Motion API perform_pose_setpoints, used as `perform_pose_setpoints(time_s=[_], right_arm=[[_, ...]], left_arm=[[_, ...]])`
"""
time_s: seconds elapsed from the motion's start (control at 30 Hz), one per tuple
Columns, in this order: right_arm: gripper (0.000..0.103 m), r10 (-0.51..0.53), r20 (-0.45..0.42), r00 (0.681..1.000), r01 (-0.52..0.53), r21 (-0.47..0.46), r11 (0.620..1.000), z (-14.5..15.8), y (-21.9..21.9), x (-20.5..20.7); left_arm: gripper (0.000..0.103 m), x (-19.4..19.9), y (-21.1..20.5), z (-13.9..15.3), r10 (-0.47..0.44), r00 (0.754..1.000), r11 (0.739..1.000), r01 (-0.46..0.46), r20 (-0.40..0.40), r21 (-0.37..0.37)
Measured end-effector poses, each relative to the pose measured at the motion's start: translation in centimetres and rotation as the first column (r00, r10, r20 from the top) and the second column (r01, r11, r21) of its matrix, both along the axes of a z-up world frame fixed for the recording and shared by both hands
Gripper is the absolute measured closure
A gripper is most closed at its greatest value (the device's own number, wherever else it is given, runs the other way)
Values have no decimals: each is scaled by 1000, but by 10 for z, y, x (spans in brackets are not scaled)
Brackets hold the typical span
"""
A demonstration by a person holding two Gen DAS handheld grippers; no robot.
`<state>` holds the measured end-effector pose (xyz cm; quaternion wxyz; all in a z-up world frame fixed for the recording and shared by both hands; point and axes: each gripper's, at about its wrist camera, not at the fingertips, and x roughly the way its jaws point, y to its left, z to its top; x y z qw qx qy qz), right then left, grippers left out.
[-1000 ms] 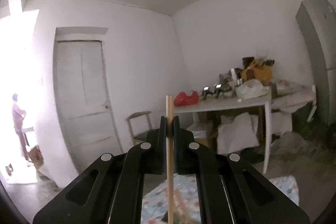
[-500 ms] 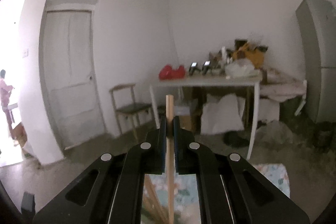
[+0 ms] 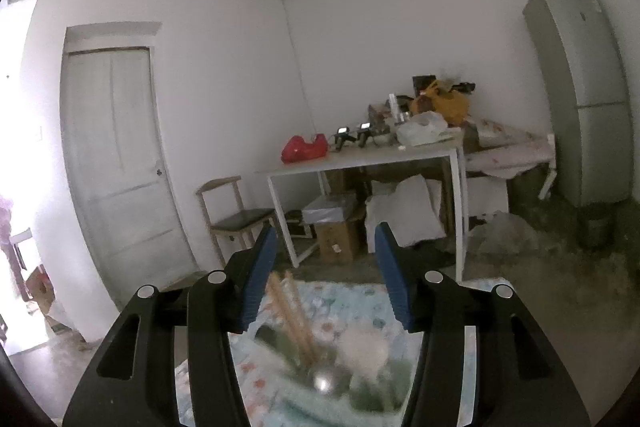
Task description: Organize utensils
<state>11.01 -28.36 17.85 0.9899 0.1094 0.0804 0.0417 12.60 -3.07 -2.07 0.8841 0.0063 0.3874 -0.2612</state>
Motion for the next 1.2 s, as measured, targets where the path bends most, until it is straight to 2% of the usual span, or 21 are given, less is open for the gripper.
perform_pose_setpoints(time_s=[0.13, 0.27, 0.4, 0.47, 0.57, 0.67, 0.73, 0.8, 0.87, 0.93, 1.0, 1.1, 1.2], right_arm=[[53, 20, -23, 1000, -19, 32, 999, -22, 7, -38], [53, 44, -124, 991, -33, 89, 996, -61, 18, -54], [53, 53, -283, 958, -15, 132, 991, -106, 23, -51], [53, 64, -359, 931, 0, 174, 985, -125, 20, -45], [53, 83, -417, 905, 13, 222, 975, -142, 18, -43], [53, 92, -441, 893, 16, 236, 972, -149, 19, -43], [53, 97, -444, 891, 12, 237, 971, -150, 21, -43], [53, 103, -443, 891, 6, 240, 971, -151, 22, -42], [53, 110, -440, 891, 3, 248, 969, -154, 21, -42], [53, 114, -440, 891, 3, 255, 967, -157, 19, -44], [53, 117, -441, 890, 4, 263, 965, -160, 17, -45], [53, 125, -443, 888, 7, 284, 959, -163, 14, -45], [53, 130, -446, 885, 9, 297, 955, -164, 13, -44]], left_arm=[[6, -3, -1, 2, -10, 1000, 1000, 10, 3, 1], [6, -7, 0, 2, -20, 999, 1000, 19, -31, -24], [9, -13, -2, 0, -48, 994, 996, 41, -97, -74], [16, -17, -2, 0, -52, 992, 994, 40, -116, -103], [25, -18, 0, -8, -54, 977, 983, 16, -206, -183], [40, -13, 2, -26, -68, 939, 959, -32, -338, -282], [47, -9, 4, -39, -87, 903, 936, -71, -422, -344], [54, -3, 7, -57, -99, 853, 904, -137, -512, -405], [64, 3, 11, -72, -92, 815, 869, -214, -572, -445], [69, 7, 13, -79, -90, 797, 838, -263, -597, -478], [71, 10, 14, -82, -90, 790, 819, -289, -607, -496], [78, 13, 12, -87, -71, 782, 810, -318, -620, -493], [91, 14, 10, -92, -51, 773, 805, -343, -632, -484]])
